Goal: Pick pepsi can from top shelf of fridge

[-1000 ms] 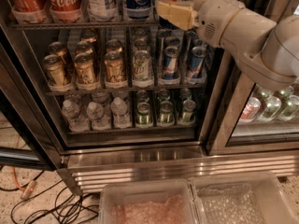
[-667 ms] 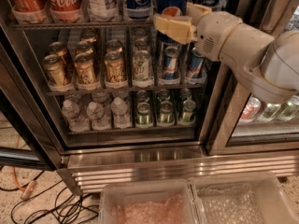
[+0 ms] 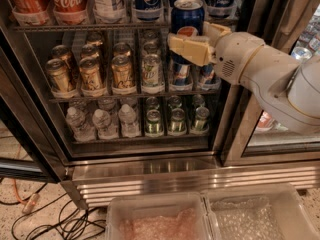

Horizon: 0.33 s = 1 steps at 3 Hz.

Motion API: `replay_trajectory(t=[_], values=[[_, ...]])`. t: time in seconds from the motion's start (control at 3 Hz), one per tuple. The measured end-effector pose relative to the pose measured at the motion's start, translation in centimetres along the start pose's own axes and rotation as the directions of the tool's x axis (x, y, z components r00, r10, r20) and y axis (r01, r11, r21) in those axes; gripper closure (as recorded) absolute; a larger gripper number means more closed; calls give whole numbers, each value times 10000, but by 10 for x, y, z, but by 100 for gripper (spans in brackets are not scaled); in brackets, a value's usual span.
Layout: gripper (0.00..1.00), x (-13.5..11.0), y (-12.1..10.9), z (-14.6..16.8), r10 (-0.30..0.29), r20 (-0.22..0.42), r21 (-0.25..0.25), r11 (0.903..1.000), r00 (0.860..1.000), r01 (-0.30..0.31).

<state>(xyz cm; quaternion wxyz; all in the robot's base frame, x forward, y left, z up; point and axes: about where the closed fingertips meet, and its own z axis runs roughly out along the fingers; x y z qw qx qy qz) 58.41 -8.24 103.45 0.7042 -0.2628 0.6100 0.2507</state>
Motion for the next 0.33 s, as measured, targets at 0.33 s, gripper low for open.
replay_trajectory(t=[0.33], values=[[100, -7, 17, -24, -27, -36, 308, 9995, 10000, 28]])
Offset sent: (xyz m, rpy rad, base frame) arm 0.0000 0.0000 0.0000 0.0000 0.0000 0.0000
